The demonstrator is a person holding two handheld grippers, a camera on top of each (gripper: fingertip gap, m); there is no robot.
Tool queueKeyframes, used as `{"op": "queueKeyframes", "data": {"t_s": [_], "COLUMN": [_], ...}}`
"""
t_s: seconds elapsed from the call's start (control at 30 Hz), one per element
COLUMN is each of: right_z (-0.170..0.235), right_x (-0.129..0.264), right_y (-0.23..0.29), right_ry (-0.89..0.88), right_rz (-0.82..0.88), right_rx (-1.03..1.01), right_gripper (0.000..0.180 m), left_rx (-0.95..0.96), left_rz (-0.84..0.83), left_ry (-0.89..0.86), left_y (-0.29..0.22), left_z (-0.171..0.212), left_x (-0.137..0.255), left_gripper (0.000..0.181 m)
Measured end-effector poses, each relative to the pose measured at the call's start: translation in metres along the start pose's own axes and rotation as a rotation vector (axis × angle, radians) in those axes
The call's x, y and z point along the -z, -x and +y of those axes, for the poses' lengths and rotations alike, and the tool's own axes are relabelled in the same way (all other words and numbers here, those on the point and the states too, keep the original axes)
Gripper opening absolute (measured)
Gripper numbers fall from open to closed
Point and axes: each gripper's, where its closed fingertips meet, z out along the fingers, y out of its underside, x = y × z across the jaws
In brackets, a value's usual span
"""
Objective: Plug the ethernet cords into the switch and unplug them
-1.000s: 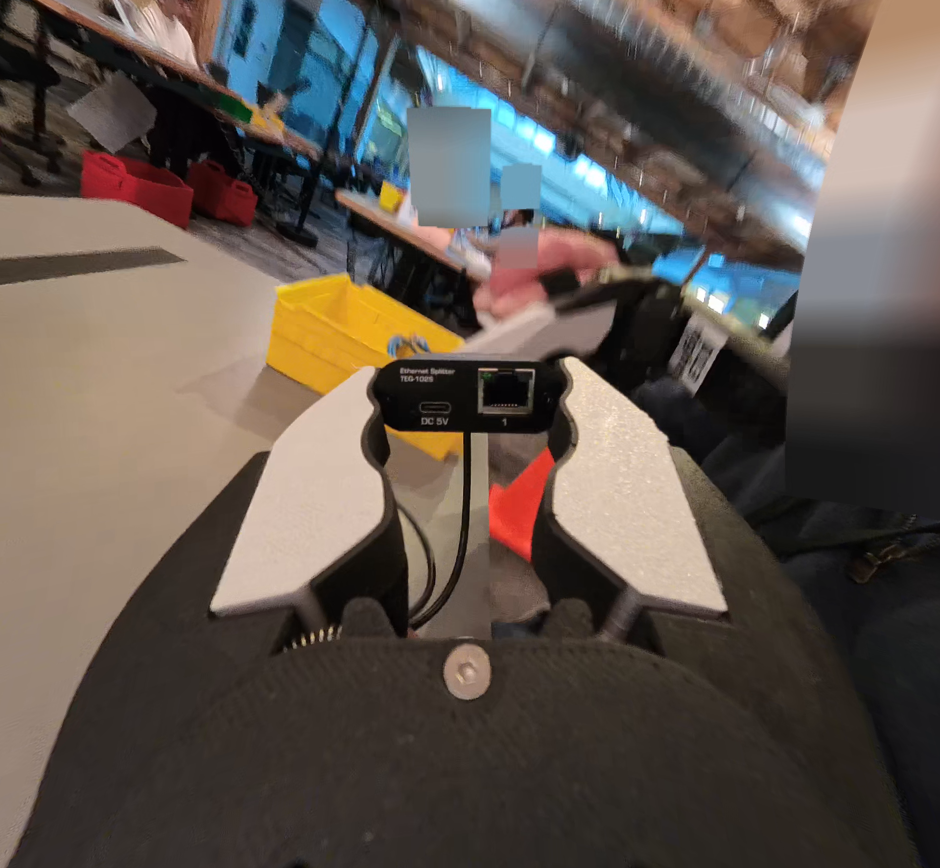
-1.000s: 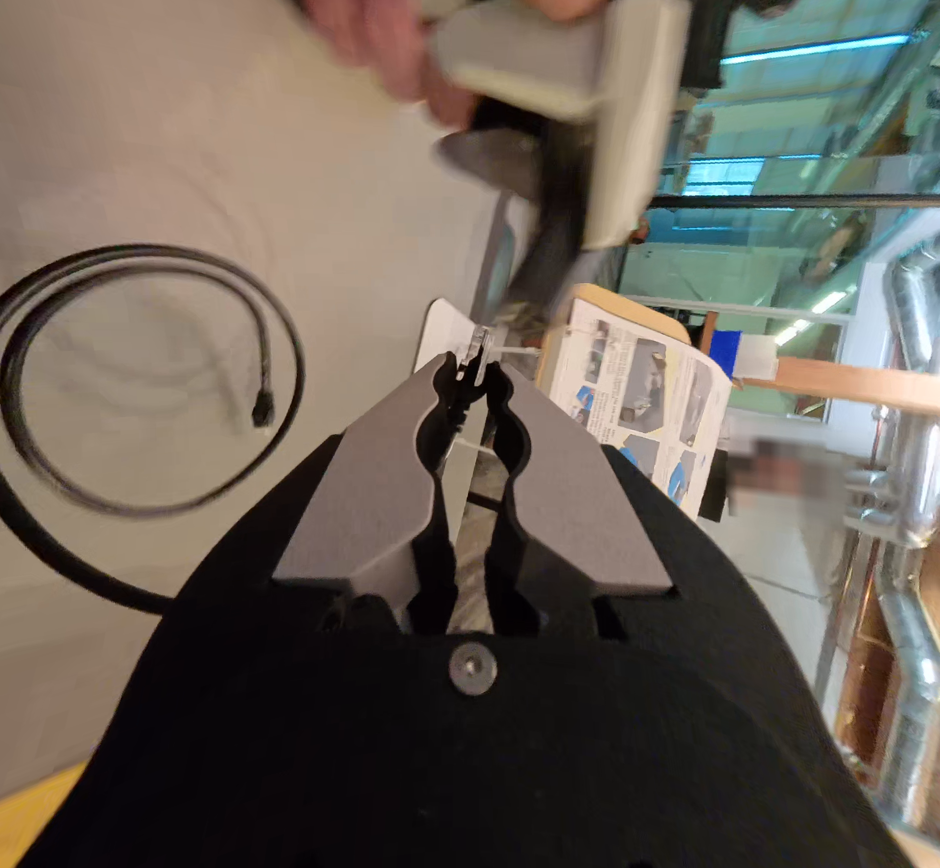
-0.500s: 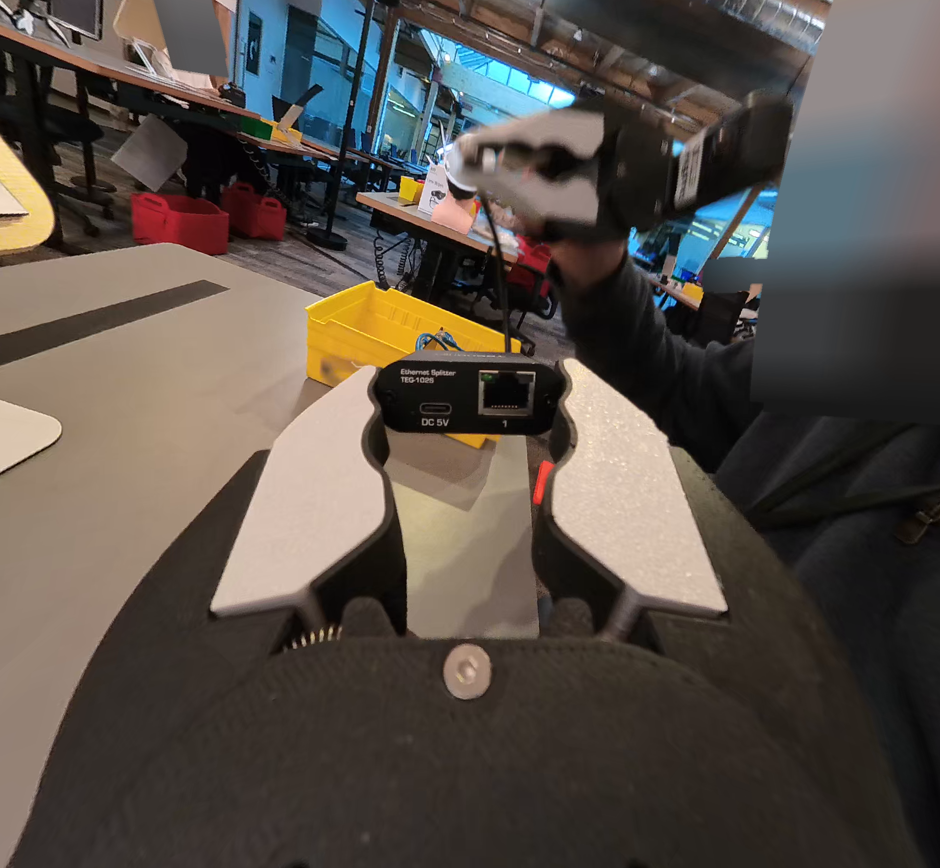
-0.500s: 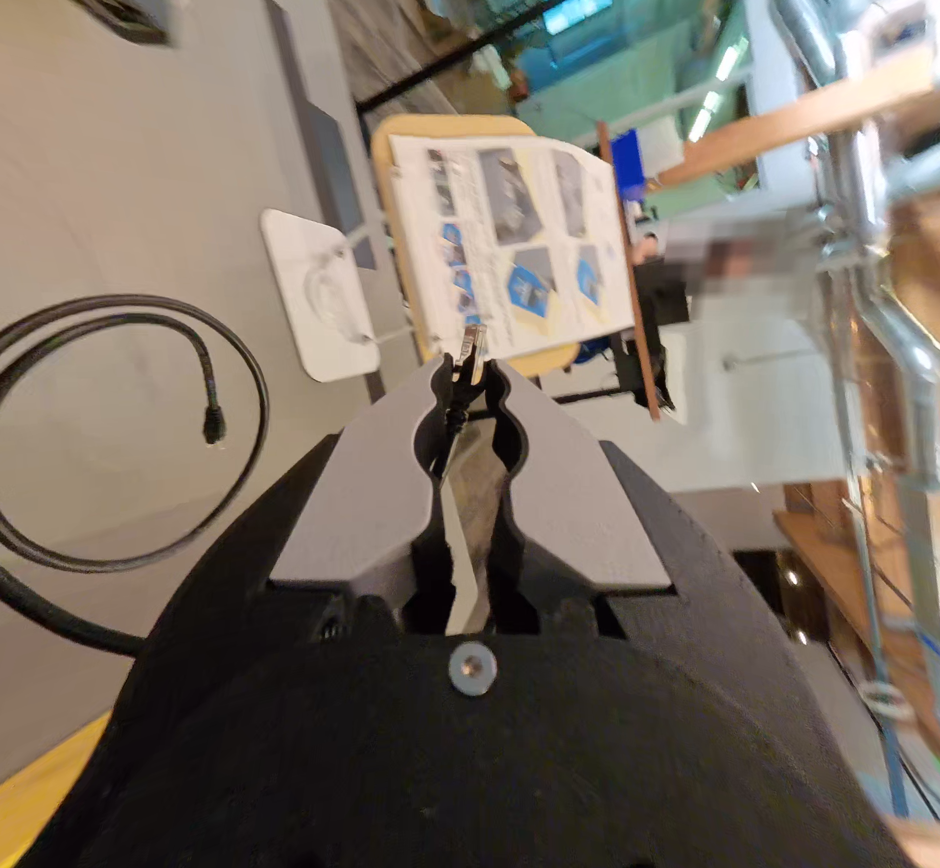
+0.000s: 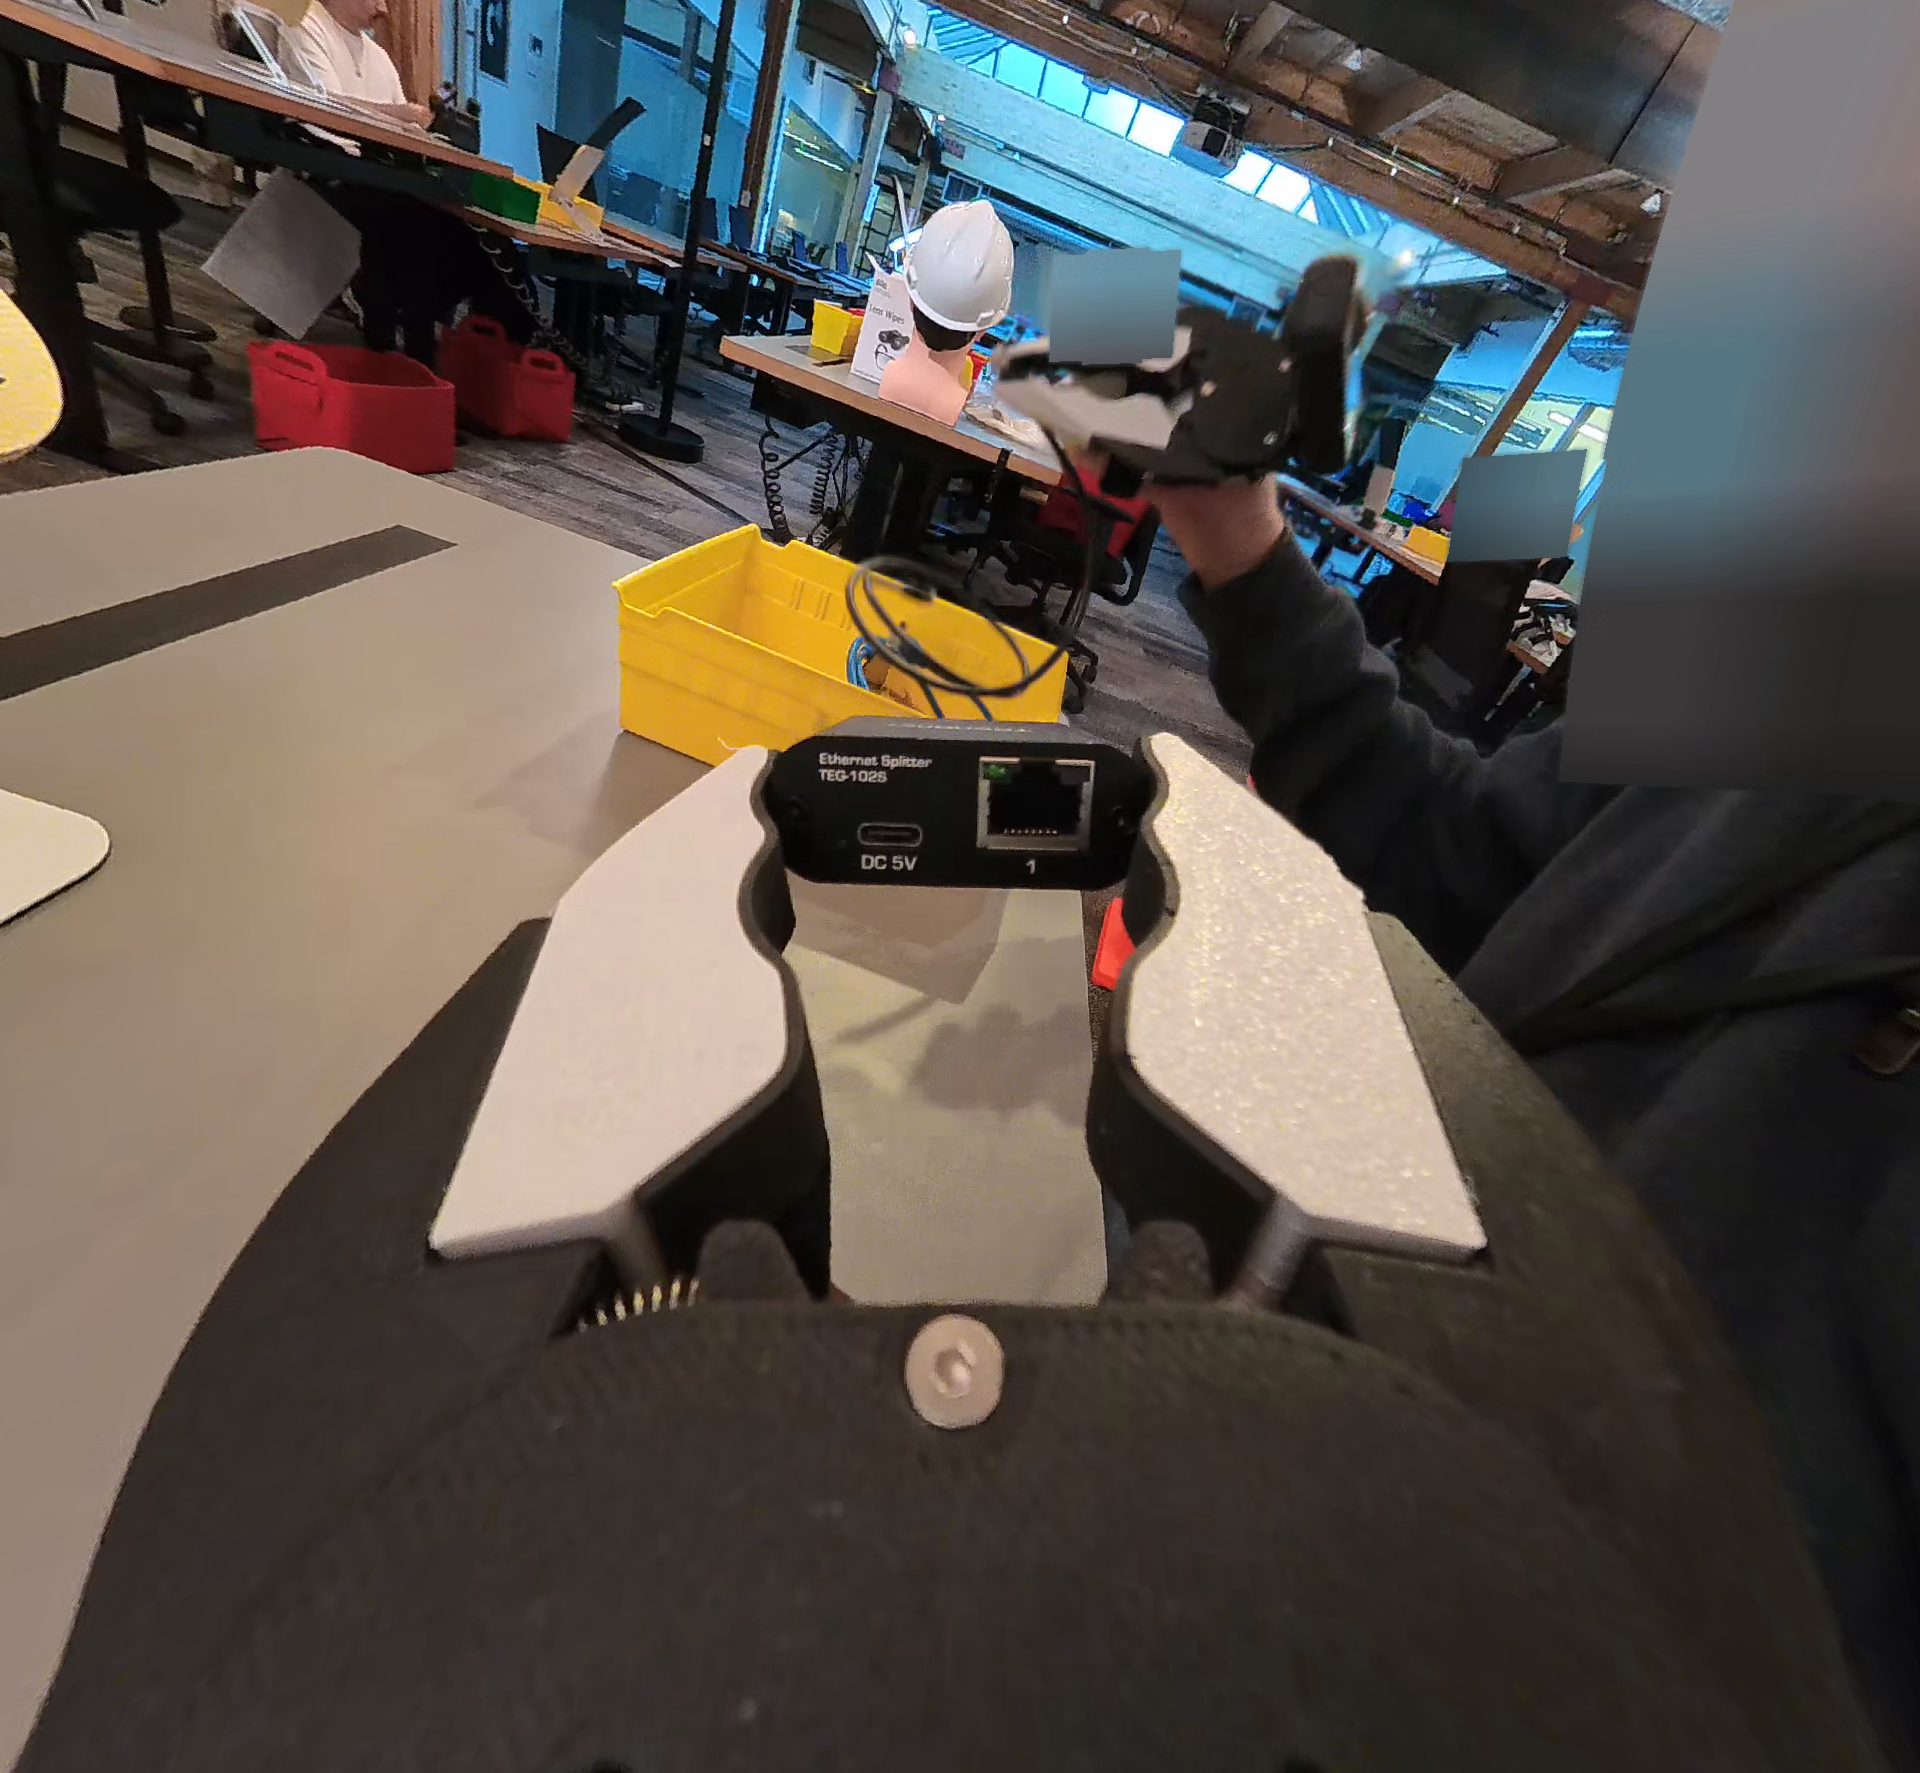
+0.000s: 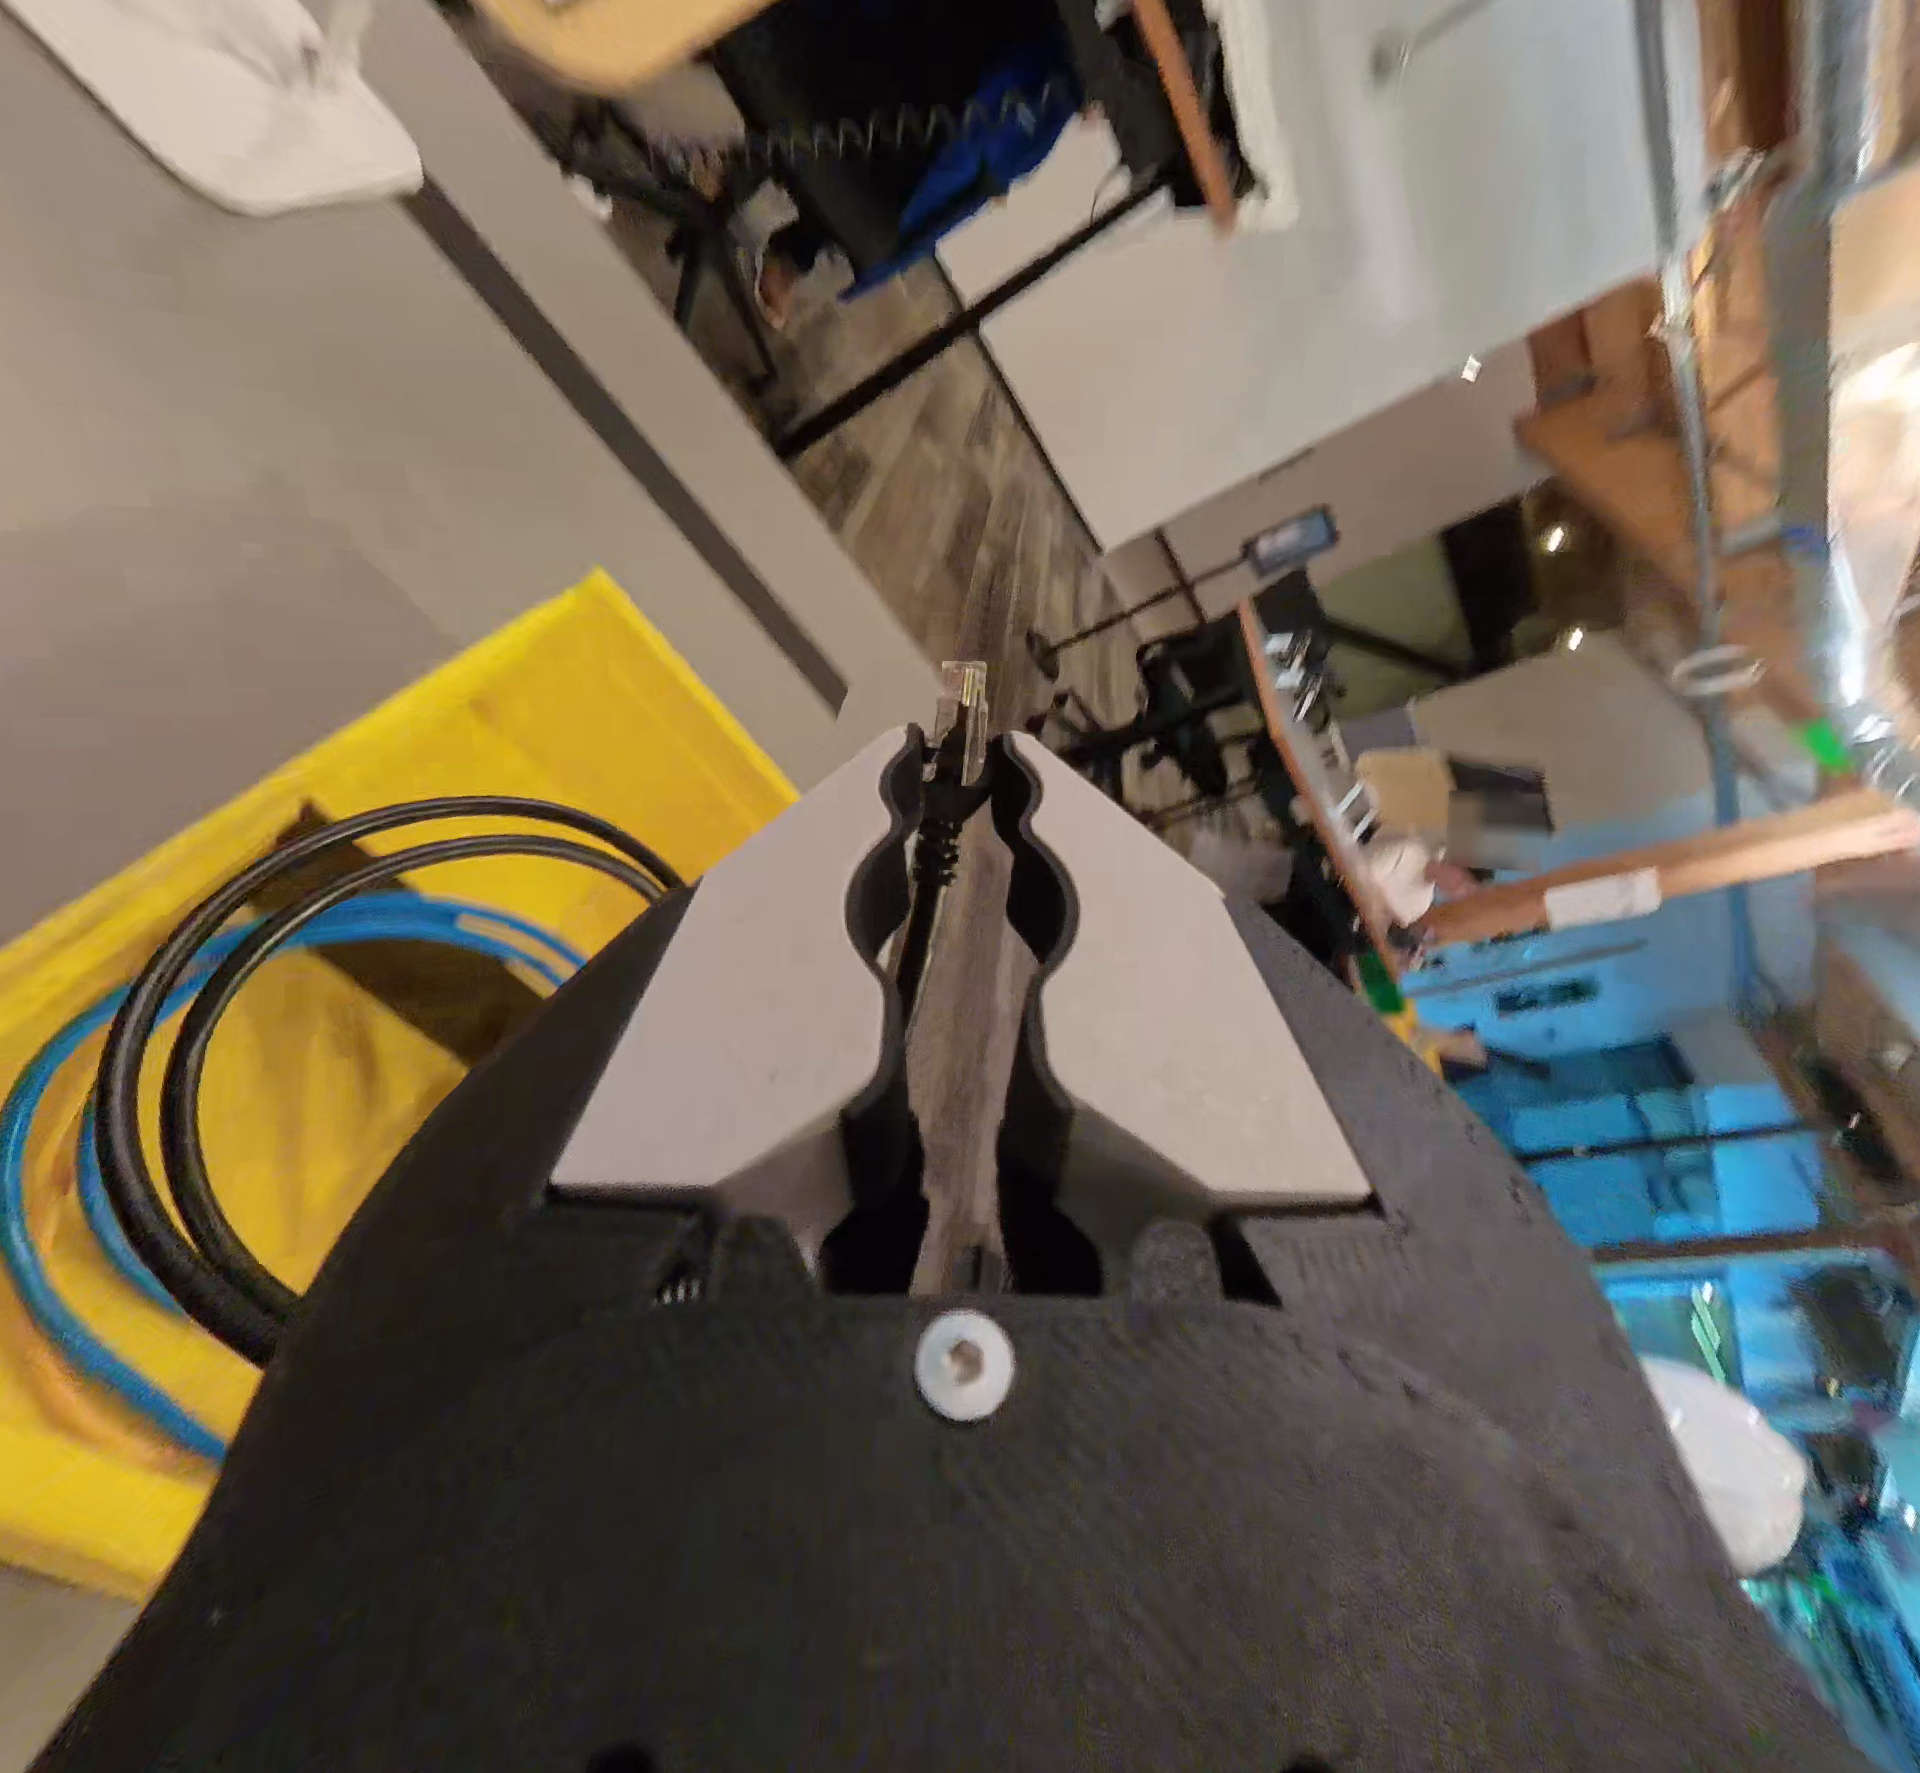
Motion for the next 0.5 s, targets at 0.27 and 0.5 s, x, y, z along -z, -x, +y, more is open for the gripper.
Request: {"op": "queueKeyframes", "data": {"t_s": [0.27, 0.5], "right_z": [0.097, 0.15], "right_x": [-0.019, -0.023], "right_y": [0.077, 0.13], "right_ry": [0.154, 0.408], "right_rz": [-0.055, -0.285], "right_rx": [-0.126, -0.154], "right_gripper": [0.011, 0.051], "left_rx": [-0.013, -0.022], "left_rz": [0.003, -0.006], "left_ry": [0.042, 0.063], "left_y": [-0.003, -0.001], "left_z": [0.01, 0.016], "left_x": [-0.009, -0.01], "left_gripper": [0.062, 0.062]}}
